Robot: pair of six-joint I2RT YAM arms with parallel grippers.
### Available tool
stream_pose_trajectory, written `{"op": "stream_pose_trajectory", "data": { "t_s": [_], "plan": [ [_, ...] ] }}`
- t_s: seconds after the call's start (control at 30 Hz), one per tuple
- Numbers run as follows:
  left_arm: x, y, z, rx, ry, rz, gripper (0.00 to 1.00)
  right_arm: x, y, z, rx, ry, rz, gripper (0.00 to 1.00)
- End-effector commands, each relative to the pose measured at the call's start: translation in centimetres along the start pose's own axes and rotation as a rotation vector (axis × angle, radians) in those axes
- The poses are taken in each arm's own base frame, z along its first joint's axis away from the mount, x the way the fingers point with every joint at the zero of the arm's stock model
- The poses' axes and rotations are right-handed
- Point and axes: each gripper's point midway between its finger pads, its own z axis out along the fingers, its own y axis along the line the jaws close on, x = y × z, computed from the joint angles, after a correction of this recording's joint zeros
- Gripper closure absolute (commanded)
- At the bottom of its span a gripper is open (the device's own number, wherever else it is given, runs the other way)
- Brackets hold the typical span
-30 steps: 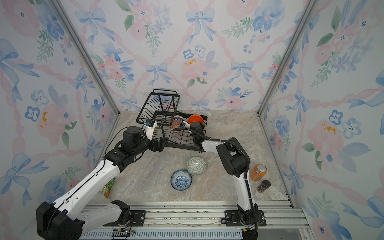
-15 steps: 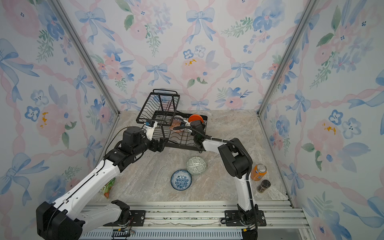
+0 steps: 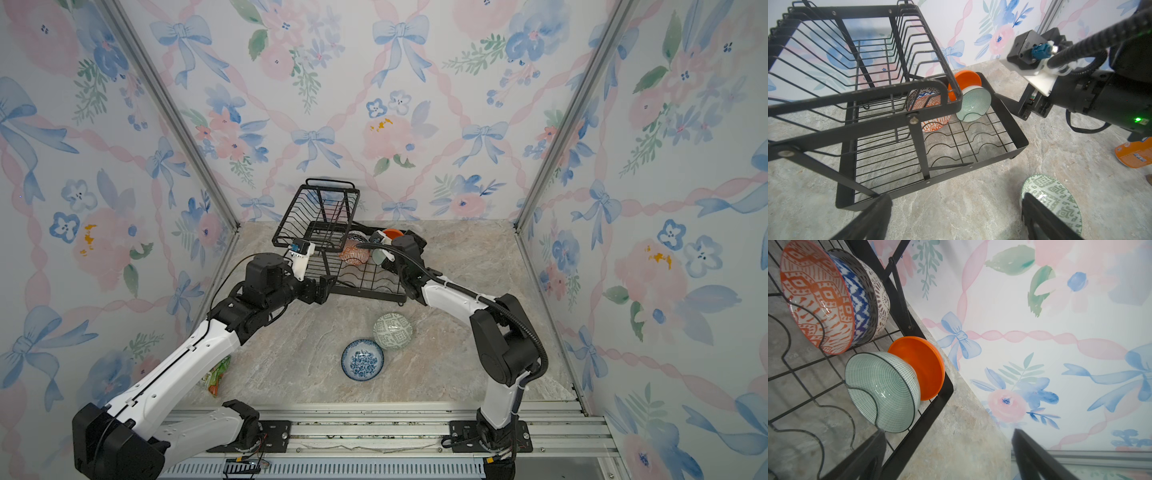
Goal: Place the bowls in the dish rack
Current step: 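Open the right gripper and draw it back out of the rack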
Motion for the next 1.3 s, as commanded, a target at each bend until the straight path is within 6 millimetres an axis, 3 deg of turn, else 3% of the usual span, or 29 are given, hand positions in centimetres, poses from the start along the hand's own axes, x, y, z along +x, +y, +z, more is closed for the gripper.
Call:
{"op": "stream_pose_trajectory", "data": {
  "t_s": [0.0,0.23,0.43,0.67,0.83,1.1,1.13,1.27],
  "plan": [
    [0.7,-0.3,0.2,0.014,0.008,0.015,0.02,0.3,0.4,-2.9,-0.090,0.008,0.150,0.03],
    [1.8,-0.6,-0.2,0.011,0.014,0.008,0.02,-0.8,0.7,-11.4,-0.317,-0.110,0.454,0.03],
    [3.2,-1.2,-1.2,0.024,0.046,-0.016,0.02,1.0,1.8,-16.4,-0.498,0.099,0.535,0.03],
    [5.4,-2.7,-1.0,0.058,0.135,-0.038,0.02,3.5,3.3,-20.6,-0.666,0.286,0.576,0.03],
    [8.2,-3.8,-1.2,0.087,0.235,-0.068,0.02,4.3,4.6,-21.9,-0.740,0.342,0.593,0.03],
    [13.0,-5.0,-1.3,0.092,0.353,-0.123,0.02,5.5,6.1,-21.0,-0.748,0.362,0.604,0.03],
    [14.8,-5.0,-1.2,0.085,0.394,-0.130,0.02,5.7,6.4,-21.0,-0.751,0.371,0.602,0.03],
    [17.5,-6.0,-1.5,0.093,0.454,-0.152,0.02,6.3,6.9,-20.5,-0.745,0.395,0.604,0.03]
  ]
}}
